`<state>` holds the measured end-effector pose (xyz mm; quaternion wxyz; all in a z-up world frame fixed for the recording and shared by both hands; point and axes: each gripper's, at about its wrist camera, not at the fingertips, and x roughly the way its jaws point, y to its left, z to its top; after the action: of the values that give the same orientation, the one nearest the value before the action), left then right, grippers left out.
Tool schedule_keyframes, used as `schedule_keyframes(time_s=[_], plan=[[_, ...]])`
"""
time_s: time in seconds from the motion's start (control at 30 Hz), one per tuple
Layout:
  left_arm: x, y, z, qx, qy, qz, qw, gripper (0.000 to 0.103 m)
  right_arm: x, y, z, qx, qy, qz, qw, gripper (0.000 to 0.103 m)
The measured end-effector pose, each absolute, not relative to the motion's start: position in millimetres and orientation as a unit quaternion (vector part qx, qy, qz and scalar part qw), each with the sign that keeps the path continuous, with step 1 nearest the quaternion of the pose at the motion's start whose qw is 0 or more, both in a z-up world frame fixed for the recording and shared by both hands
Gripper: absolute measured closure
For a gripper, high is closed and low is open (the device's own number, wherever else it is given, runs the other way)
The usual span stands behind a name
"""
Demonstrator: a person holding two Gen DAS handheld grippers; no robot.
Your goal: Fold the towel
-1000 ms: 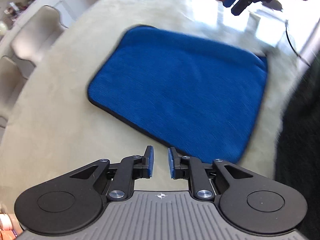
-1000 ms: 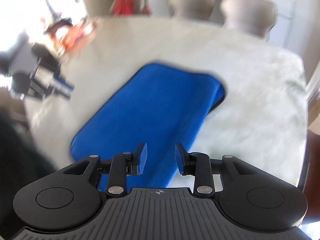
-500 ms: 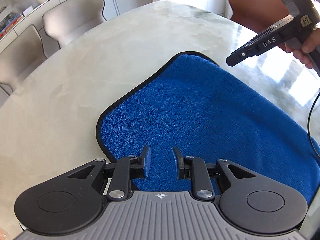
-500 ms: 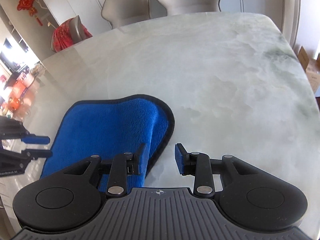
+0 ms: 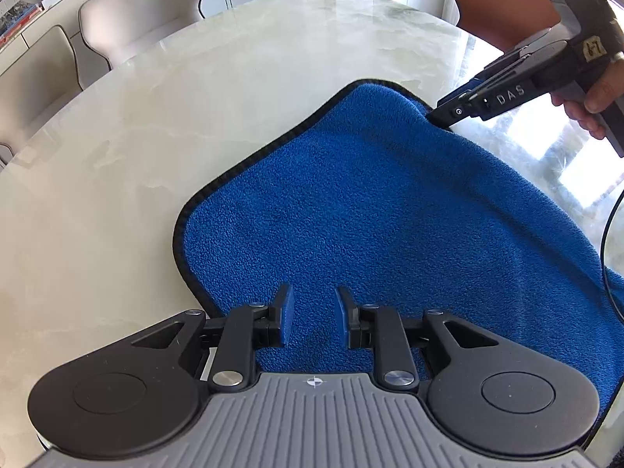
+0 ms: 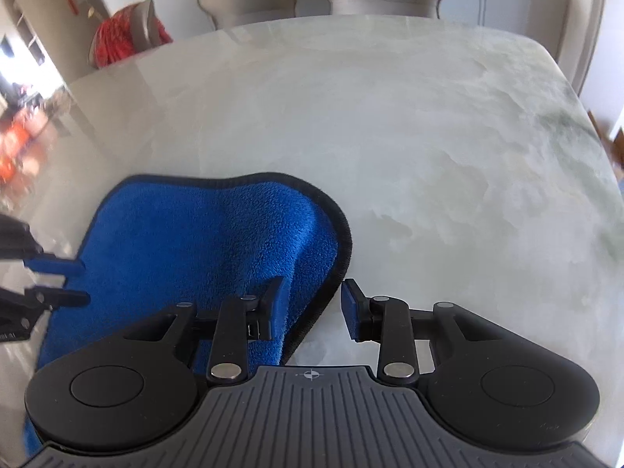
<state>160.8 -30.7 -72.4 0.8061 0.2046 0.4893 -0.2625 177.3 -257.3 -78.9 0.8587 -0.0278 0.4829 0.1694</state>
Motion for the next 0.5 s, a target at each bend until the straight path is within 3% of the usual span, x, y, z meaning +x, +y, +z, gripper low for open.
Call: schedule_keyframes(time_s=[0.03, 0.1, 0.5], plan=[[161, -31, -74, 0.205, 0.491, -0.262, 0.805, 0.080, 177, -255, -79, -0.033, 0.482, 0.173, 0.859, 0.087], [160, -30, -75, 0.208, 0.494, -0.262, 0.803, 0.079, 175, -252, -78, -0.041, 0.479, 0.178, 0.859, 0.092], [165, -30, -81, 0.206, 0.494, -0.264, 0.802, 0.076, 186, -260, -52, -0.203, 0.449, 0.112, 0.863, 0.091]])
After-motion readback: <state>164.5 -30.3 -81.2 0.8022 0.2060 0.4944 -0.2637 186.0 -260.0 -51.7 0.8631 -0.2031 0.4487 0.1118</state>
